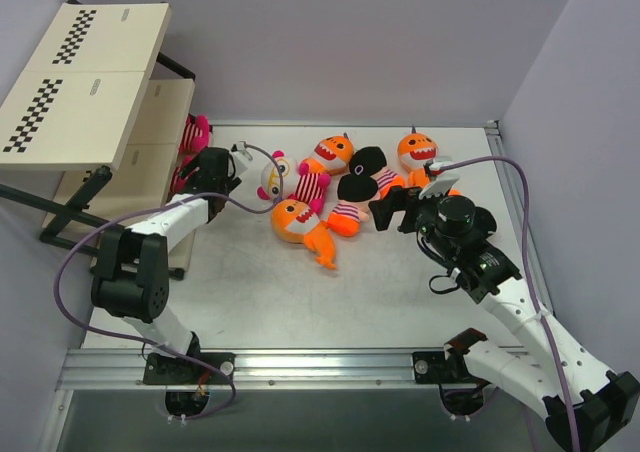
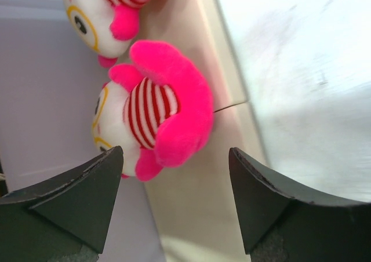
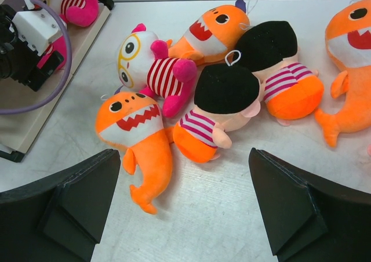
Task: Place and organize the stuffed toys onto the shelf
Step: Place the stuffed toy onto shelf
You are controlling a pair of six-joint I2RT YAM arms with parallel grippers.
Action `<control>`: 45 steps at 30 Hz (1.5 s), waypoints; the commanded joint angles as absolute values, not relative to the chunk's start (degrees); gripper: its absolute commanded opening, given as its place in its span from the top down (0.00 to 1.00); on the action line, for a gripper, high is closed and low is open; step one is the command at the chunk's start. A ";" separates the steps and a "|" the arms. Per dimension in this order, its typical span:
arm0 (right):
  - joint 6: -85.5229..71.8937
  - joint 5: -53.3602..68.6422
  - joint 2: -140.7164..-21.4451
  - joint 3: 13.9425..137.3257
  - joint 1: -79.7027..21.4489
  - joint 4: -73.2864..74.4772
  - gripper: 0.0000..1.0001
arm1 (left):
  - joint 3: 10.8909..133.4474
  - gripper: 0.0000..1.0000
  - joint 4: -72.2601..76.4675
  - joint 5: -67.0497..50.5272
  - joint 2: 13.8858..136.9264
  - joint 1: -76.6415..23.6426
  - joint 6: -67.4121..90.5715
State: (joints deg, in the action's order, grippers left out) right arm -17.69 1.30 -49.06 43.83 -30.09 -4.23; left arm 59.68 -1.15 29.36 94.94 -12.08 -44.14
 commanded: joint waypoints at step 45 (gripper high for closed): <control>-17.49 1.32 -47.46 42.80 -30.32 -6.33 0.01 | 71.72 0.39 -9.23 37.88 102.74 -8.88 -14.59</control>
